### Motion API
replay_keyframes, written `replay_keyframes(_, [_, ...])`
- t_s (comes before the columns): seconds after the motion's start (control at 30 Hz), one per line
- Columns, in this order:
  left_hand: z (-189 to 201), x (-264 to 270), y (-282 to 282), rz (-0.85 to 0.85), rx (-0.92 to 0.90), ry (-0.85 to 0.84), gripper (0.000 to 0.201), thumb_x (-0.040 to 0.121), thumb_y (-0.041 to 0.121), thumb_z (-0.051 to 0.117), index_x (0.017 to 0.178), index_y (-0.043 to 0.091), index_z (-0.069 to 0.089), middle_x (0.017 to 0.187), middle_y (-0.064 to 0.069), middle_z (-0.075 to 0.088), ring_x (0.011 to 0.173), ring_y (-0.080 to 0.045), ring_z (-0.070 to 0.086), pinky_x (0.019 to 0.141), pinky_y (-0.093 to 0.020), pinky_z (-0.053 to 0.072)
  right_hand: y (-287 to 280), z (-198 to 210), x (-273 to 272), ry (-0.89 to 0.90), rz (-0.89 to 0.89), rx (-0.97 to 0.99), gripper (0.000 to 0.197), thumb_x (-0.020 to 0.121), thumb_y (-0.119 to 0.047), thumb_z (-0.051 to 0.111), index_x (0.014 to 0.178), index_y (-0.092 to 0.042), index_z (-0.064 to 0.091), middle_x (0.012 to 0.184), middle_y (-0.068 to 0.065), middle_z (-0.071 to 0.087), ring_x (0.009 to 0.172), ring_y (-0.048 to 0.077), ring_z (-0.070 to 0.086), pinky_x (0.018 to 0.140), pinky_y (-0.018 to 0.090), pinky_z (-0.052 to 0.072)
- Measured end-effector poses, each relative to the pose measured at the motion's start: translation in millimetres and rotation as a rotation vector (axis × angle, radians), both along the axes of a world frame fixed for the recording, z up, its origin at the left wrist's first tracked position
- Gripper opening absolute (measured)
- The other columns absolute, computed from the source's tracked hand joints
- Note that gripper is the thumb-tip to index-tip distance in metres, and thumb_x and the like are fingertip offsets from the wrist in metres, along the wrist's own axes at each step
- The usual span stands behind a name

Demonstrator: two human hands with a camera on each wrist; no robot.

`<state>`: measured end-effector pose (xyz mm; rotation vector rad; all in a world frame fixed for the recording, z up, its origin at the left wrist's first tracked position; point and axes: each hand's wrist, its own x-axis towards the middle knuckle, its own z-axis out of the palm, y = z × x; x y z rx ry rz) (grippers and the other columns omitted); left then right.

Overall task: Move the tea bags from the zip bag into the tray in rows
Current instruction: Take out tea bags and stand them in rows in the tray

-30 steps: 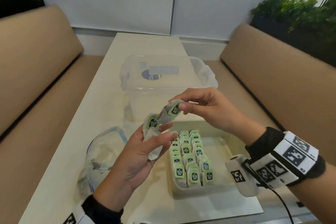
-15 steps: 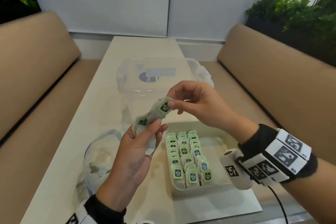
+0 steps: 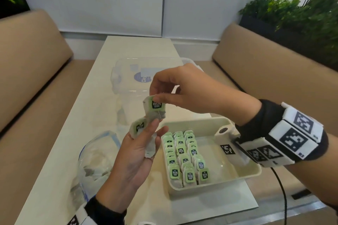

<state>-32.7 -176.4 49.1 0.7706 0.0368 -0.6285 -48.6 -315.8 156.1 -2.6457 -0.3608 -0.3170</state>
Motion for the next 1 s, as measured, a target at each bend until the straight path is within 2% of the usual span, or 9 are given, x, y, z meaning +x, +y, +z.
replay_keyframes(0.1, [-1,1,2,0.033,0.031,-0.030,0.029,0.064,0.011,0.065,0.094,0.013,0.066,0.084,0.000,0.074,0.067,-0.013,0.071,0.045,-0.012,0.048,-3,-4,1,0.082,-0.011,0.073,0.003,0.086,-0.019,0.067,0.088,-0.018,0.067,0.073,-0.020,0.060,0.075,0.001,0.059,0.062,0.005,0.039])
replay_keyframes(0.23, [-4,1,3,0.042,0.070,-0.069,0.027,0.065,0.011,0.065,0.091,0.014,0.066,0.079,0.001,0.073,0.065,-0.012,0.070,0.046,-0.014,0.048,-5,-7,2,0.093,-0.009,0.142,0.003,0.085,-0.021,0.068,0.087,-0.019,0.068,0.081,-0.017,0.064,0.078,0.002,0.061,0.063,0.009,0.044])
replay_keyframes(0.33, [-5,1,3,0.037,0.072,-0.082,0.031,0.066,0.013,0.064,0.097,0.016,0.066,0.082,0.001,0.074,0.065,-0.012,0.069,0.045,-0.013,0.048,-2,-6,0,0.086,0.001,0.111,0.003,0.084,-0.018,0.068,0.086,-0.016,0.068,0.079,-0.016,0.065,0.079,0.003,0.062,0.065,0.007,0.043])
replay_keyframes(0.47, [-7,1,4,0.007,0.073,-0.090,0.031,0.066,0.015,0.064,0.097,0.015,0.066,0.083,0.001,0.074,0.065,-0.013,0.070,0.044,-0.013,0.047,1,-3,-1,0.119,-0.023,0.120,0.002,0.083,-0.013,0.067,0.082,-0.015,0.066,0.077,-0.011,0.066,0.073,0.003,0.062,0.061,0.006,0.042])
replay_keyframes(0.63, [-10,2,4,-0.040,0.112,-0.149,0.025,0.065,0.014,0.065,0.089,0.012,0.066,0.076,0.001,0.072,0.061,-0.012,0.068,0.044,-0.014,0.046,2,-1,3,0.185,-0.028,0.140,0.005,0.085,-0.013,0.067,0.082,-0.016,0.065,0.077,-0.012,0.066,0.060,0.002,0.061,0.058,0.013,0.051])
replay_keyframes(0.8, [-9,5,6,-0.028,0.137,-0.228,0.022,0.064,0.014,0.066,0.086,0.016,0.067,0.073,0.003,0.071,0.061,-0.011,0.066,0.047,-0.015,0.047,3,-2,3,0.149,-0.020,0.080,0.004,0.084,-0.015,0.068,0.083,-0.019,0.066,0.070,-0.012,0.063,0.064,0.001,0.058,0.060,0.009,0.046])
replay_keyframes(0.9, [-10,6,4,-0.027,0.139,-0.248,0.018,0.065,0.012,0.066,0.081,0.017,0.068,0.072,0.001,0.071,0.059,-0.011,0.065,0.045,-0.016,0.046,4,-3,2,0.161,-0.006,0.070,0.006,0.085,-0.014,0.067,0.084,-0.019,0.064,0.069,-0.014,0.062,0.061,-0.001,0.057,0.060,0.009,0.045])
replay_keyframes(0.97, [-15,8,6,-0.056,0.145,-0.223,0.022,0.061,0.016,0.074,0.083,0.016,0.070,0.074,0.001,0.072,0.062,-0.013,0.066,0.046,-0.015,0.047,2,-2,-2,0.194,0.020,0.077,0.007,0.085,-0.012,0.067,0.085,-0.017,0.062,0.070,-0.016,0.062,0.058,0.000,0.058,0.059,0.011,0.046])
replay_keyframes(1.0, [-19,9,8,-0.077,0.141,-0.203,0.032,0.054,0.023,0.084,0.084,0.016,0.073,0.077,0.000,0.072,0.064,-0.014,0.067,0.047,-0.015,0.048,-1,-1,-5,0.214,0.033,0.078,0.008,0.085,-0.010,0.066,0.086,-0.017,0.061,0.072,-0.015,0.062,0.058,0.001,0.059,0.059,0.012,0.047])
